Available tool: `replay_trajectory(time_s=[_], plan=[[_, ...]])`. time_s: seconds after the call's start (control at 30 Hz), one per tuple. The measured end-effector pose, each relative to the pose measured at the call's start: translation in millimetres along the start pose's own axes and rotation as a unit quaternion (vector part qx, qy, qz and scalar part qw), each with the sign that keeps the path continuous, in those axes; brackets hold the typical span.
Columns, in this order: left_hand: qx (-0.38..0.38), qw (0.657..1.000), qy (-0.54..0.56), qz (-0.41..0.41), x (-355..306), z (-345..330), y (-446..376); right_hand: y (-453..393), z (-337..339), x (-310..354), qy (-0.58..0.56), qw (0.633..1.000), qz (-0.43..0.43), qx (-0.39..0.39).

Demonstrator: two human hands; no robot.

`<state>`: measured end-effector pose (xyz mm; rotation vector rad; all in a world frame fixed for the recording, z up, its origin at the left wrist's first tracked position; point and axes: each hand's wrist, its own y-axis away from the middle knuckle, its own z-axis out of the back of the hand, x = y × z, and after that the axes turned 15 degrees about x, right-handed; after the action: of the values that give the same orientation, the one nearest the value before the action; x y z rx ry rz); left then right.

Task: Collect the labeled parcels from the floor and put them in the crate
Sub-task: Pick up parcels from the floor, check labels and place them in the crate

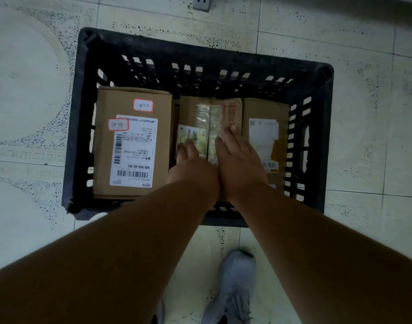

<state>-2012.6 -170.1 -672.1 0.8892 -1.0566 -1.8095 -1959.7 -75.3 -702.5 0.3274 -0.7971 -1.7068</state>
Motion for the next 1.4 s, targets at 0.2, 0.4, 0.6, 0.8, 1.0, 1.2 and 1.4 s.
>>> replay_trajectory(time_s=[0.2,0.4,0.6,0.8,1.0,1.2,1.4], plan=[[-0.114,0.968,0.223,0.011,1,-17,8,15,2,-5,-0.211,0.976,-0.034,-0.035],[-0.120,0.966,0.229,0.012,-1,-9,2,6,6,11,-0.432,0.876,-0.194,-0.092],[-0.020,0.999,0.043,-0.019,7,-23,-5,3,3,-6,-0.280,0.947,-0.157,-0.018],[-0.019,0.996,-0.082,-0.008,8,-19,-16,-4,-6,-16,-0.064,0.991,-0.105,-0.054],[-0.093,0.993,0.012,-0.065,13,-21,-15,1,-17,-35,0.101,0.995,0.025,0.008],[-0.072,0.993,-0.019,-0.089,18,-10,-9,1,-10,-46,0.151,0.985,0.026,0.075],[-0.186,0.972,0.033,-0.137,24,-4,10,3,-2,-9,0.025,0.993,-0.042,0.109]])
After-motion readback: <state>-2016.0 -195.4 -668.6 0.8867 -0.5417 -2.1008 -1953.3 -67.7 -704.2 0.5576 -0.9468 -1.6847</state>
